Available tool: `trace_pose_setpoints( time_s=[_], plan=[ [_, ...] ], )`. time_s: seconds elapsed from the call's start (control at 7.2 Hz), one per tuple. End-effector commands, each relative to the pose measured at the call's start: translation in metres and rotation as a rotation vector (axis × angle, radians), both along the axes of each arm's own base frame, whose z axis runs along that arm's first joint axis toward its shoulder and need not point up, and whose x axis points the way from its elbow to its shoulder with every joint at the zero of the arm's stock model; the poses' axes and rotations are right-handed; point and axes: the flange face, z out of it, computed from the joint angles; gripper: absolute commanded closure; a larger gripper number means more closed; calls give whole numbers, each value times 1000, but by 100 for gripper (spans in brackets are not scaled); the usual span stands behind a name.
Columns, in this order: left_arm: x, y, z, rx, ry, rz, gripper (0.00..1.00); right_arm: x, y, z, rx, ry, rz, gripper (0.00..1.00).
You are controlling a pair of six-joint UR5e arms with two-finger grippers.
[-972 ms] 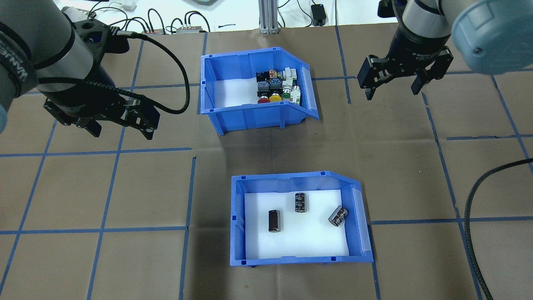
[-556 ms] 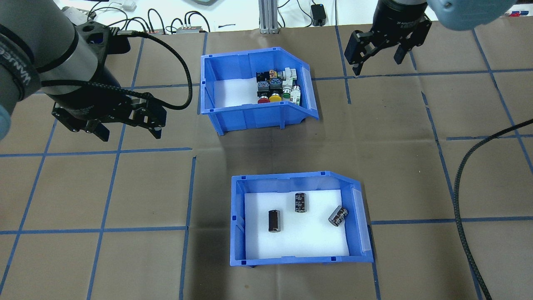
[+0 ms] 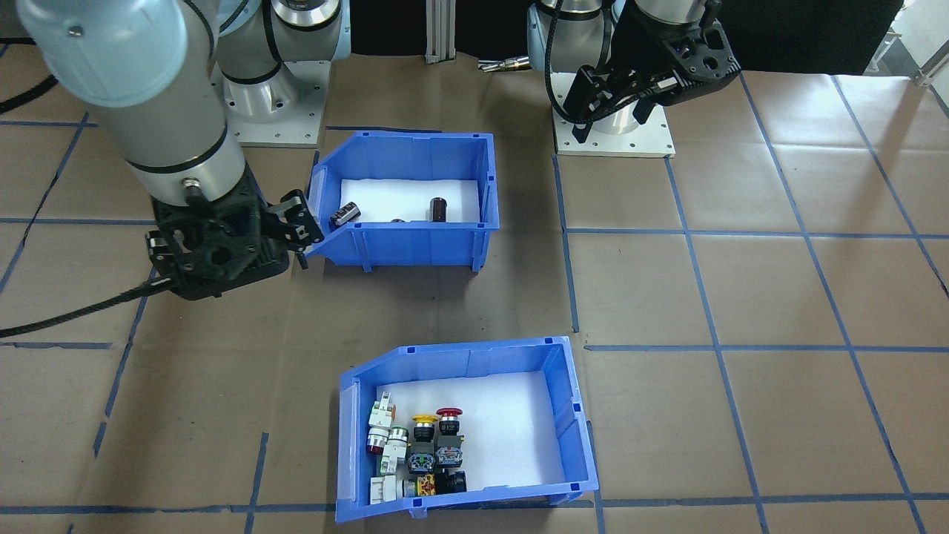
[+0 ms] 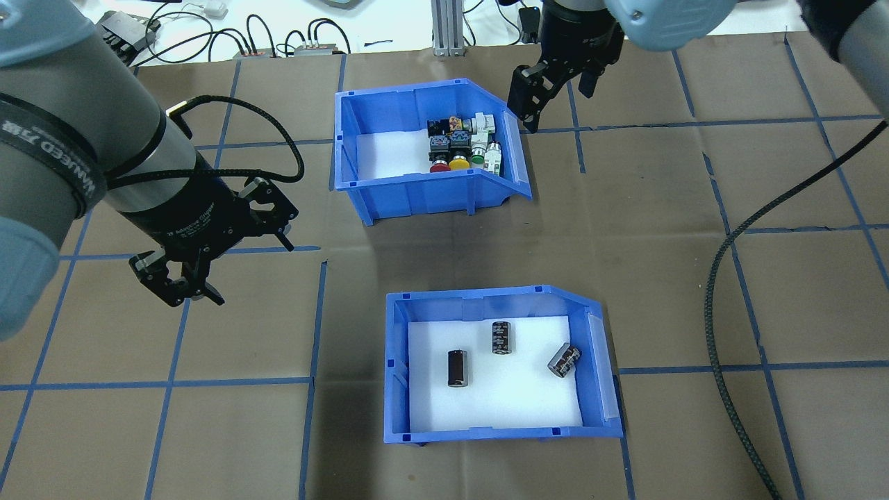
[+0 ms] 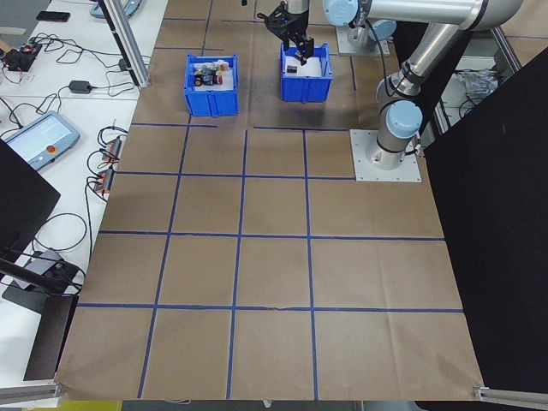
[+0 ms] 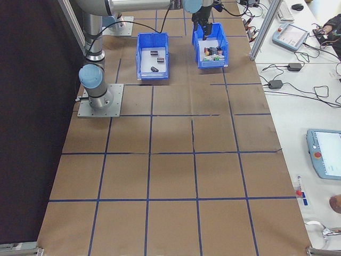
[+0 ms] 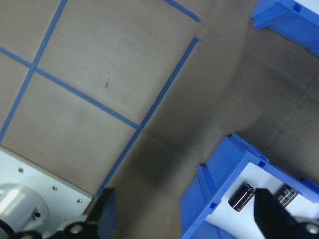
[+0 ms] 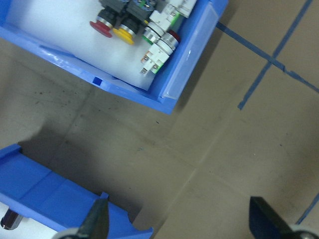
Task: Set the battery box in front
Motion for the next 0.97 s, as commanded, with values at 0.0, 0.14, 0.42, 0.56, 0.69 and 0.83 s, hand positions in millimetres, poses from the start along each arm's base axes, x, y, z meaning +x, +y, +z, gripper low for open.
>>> trace_pose_setpoints(
  time_s=[0.0, 0.14, 0.42, 0.56, 0.69, 0.83],
  plan=[
    [-34, 38, -29, 70, -39, 324, 0, 66, -3, -14, -3, -3, 275, 0],
    [-62, 52, -42, 60, -43, 436, 0, 97, -9, -18, -12, 1, 406, 0],
    [-85, 70, -72, 60, -58, 607, 0, 143, -23, -31, -21, 1, 572, 0],
    [-95, 84, -89, 86, -78, 638, 0, 163, -19, -52, 5, 5, 724, 0],
    [-113, 93, -99, 85, -7, 707, 0, 172, -16, -62, 20, -3, 764, 0],
    [-120, 99, -114, 70, 25, 742, 0, 185, -11, -78, 45, 3, 837, 0]
  ],
)
